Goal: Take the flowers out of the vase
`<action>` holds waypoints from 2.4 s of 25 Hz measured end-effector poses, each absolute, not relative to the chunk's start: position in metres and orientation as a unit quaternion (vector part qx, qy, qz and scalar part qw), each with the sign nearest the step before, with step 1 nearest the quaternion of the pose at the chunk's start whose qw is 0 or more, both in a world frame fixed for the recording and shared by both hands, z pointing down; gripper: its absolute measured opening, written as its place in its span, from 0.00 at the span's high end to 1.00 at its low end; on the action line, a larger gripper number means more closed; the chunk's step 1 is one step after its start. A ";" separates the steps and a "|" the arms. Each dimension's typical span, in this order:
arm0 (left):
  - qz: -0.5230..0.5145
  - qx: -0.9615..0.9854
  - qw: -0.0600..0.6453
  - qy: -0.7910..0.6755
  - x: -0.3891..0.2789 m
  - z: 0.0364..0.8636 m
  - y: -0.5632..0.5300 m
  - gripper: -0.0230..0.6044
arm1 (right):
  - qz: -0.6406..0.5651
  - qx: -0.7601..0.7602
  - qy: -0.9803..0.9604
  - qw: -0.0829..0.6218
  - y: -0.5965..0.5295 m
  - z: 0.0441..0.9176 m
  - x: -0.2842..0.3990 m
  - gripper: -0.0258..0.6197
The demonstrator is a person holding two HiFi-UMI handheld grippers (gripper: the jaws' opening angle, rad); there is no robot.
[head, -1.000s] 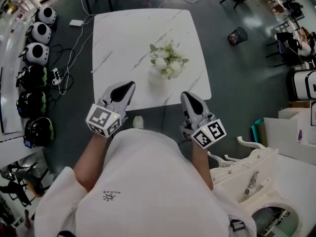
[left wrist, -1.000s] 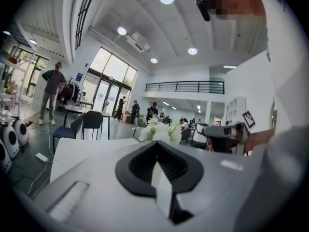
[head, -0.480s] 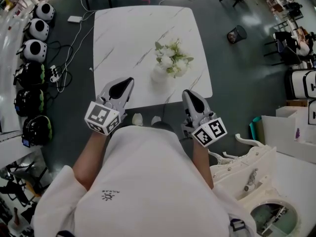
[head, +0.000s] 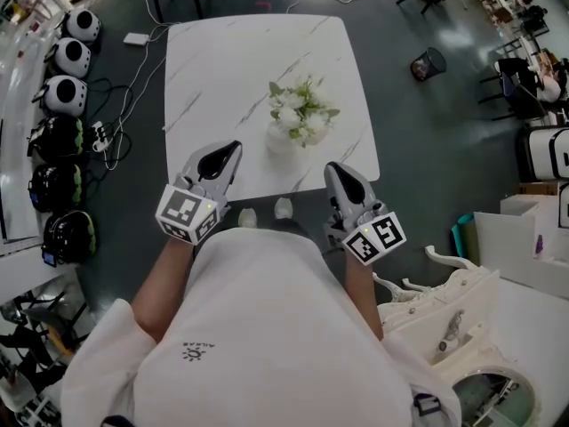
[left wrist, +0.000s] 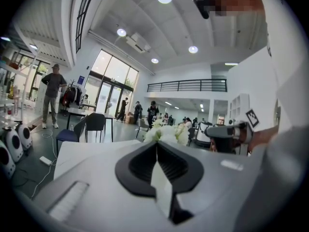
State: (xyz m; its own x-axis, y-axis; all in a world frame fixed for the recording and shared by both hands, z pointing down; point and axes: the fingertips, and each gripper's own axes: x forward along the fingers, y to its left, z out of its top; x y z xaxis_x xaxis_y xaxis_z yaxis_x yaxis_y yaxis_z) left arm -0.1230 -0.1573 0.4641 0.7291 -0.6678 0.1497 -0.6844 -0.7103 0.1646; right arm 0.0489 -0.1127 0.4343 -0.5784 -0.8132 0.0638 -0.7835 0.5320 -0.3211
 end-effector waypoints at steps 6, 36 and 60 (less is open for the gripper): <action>0.058 0.933 0.093 -0.342 -0.087 0.465 -0.167 0.90 | -0.158 -0.442 0.881 0.052 -0.131 0.429 0.068 0.96; 0.124 0.932 0.057 -0.334 -0.002 0.508 -0.193 0.22 | -0.164 -0.428 0.888 0.041 -0.162 0.436 0.126 0.96; 0.099 0.933 0.039 -0.343 0.003 0.489 -0.198 0.70 | -0.169 -0.432 0.885 0.044 -0.161 0.442 0.135 0.96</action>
